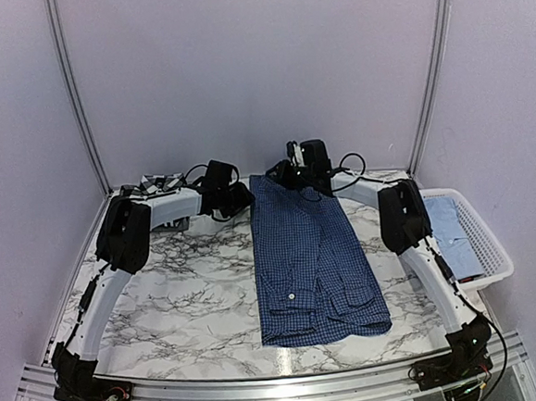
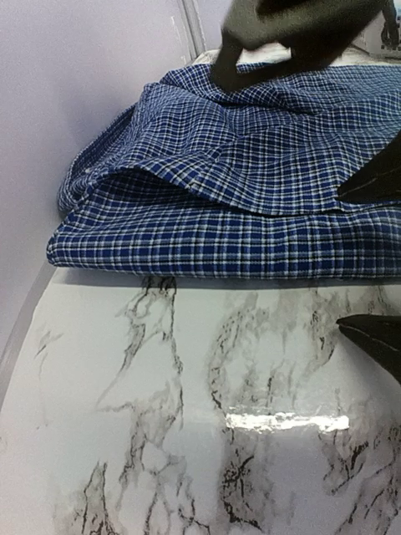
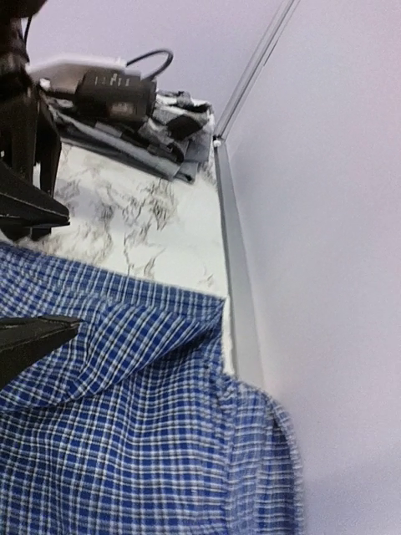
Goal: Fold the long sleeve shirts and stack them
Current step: Smooth out the rectangle-folded shirt at the center of the board.
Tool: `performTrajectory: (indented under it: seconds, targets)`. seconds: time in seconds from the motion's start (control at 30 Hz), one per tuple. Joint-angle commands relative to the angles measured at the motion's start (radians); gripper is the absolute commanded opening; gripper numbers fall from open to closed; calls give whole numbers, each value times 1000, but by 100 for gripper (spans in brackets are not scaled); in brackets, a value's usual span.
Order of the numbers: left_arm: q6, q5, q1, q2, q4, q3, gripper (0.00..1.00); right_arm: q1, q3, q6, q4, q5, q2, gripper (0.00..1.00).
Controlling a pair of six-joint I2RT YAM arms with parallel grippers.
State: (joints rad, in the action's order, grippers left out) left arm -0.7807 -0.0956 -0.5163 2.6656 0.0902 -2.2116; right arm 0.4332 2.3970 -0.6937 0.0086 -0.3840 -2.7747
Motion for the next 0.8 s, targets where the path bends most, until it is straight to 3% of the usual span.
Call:
performTrajectory:
  seconds: [0.0,0.27,0.47,0.77]
  targets:
    - [-7,0,-8,-66,29,76,45,-10,-40,81,-72,-38,225,33]
    - [10,-19,-36,-175,21,247,44,-12,-504,207,-159,66,572,31]
    - [0,-16,-80,-248,21,374,37,-11,-966,245,-133,171,897,29]
    - [-53,9,-143,-289,7,483,21,-12,-1400,269,-154,267,1228,27]
